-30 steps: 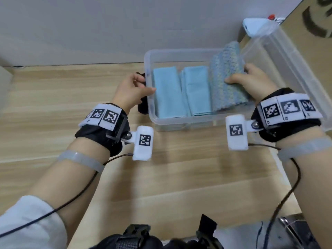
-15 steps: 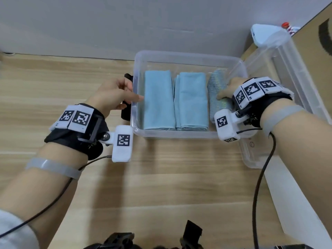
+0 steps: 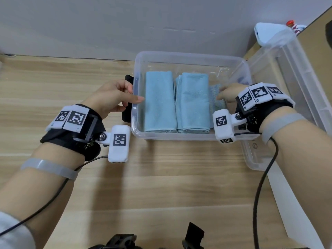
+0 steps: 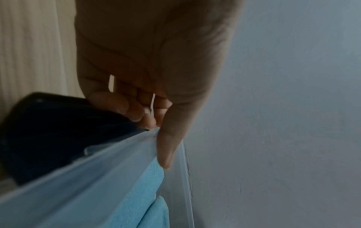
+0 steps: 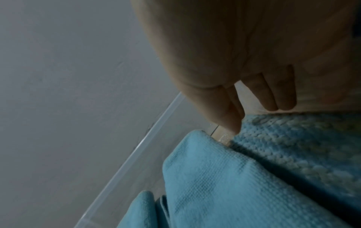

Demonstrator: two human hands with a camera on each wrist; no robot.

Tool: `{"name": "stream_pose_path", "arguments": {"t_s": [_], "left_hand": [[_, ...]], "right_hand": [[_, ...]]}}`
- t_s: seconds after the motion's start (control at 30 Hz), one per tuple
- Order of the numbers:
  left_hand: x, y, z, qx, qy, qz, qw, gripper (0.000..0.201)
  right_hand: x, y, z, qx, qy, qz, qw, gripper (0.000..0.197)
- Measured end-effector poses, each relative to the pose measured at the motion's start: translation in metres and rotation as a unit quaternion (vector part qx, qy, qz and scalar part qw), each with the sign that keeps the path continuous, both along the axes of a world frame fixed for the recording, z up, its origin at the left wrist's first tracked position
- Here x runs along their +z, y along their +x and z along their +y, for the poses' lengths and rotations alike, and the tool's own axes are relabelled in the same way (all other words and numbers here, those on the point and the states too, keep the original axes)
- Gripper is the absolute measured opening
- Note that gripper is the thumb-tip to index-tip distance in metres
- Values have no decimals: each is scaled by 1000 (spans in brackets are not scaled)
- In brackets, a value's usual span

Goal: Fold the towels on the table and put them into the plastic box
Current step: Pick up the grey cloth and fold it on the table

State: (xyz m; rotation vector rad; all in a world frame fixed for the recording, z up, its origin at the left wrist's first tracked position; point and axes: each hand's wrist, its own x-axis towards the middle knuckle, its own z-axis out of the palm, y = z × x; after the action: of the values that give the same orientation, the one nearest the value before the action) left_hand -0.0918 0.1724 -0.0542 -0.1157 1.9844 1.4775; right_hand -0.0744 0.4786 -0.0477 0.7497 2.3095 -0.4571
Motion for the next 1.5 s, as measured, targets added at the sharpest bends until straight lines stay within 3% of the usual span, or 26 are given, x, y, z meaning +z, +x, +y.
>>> {"name": "stream_pose_path", "arguments": {"t_s": [0.07, 0.17, 0.4, 0.47, 0.5, 0.57, 0.7, 0.77, 0.83, 0.93, 1.03, 1.13, 1.27, 1.37, 1.5], "left_hand": [[0, 0, 0, -3, 0, 0, 1000, 36], [1, 0, -1, -3, 0, 1, 1000, 36], [3, 2, -1, 1, 7, -7, 1000, 37], [3, 2, -1, 10, 8, -5, 1000, 37], [3, 2, 0, 14, 9, -3, 1000, 35], [5, 3, 1, 19, 6, 0, 1000, 35], [9, 8, 3, 30, -7, 4, 1000, 34], [9, 11, 4, 46, -6, 8, 999, 27], [8, 14, 5, 67, -7, 15, 998, 37], [9, 19, 7, 68, -11, 29, 997, 46], [10, 22, 8, 74, -10, 45, 996, 47], [9, 24, 8, 76, -10, 57, 995, 55], [15, 27, 9, 48, -11, 71, 996, 62], [19, 30, 5, 20, -18, 82, 996, 49], [19, 33, -9, 35, -2, 55, 998, 45]], "right_hand": [[0, -2, -1, 1, -2, 17, 1000, 44], [-2, 1, -6, -74, -54, 31, 995, 25], [-11, 9, -3, -169, -143, 4, 975, 35], [-5, 10, -6, -181, -156, 8, 971, 27], [0, 12, -9, -184, -169, 22, 968, 26], [10, 15, -16, -176, -179, 63, 966, 50], [40, 28, -36, -99, -181, 201, 958, 47], [60, 44, -35, -93, -117, 320, 935, 46], [77, 68, -27, -103, 21, 403, 909, 44], [84, 101, -13, -138, 162, 419, 883, 48], [74, 122, -2, -142, 232, 372, 887, 58], [68, 131, 3, -131, 273, 334, 892, 61], [73, 127, 1, -106, 301, 274, 907, 52], [82, 127, 0, -78, 276, 312, 906, 48], [94, 130, -14, -29, 254, 405, 878, 56]]}}
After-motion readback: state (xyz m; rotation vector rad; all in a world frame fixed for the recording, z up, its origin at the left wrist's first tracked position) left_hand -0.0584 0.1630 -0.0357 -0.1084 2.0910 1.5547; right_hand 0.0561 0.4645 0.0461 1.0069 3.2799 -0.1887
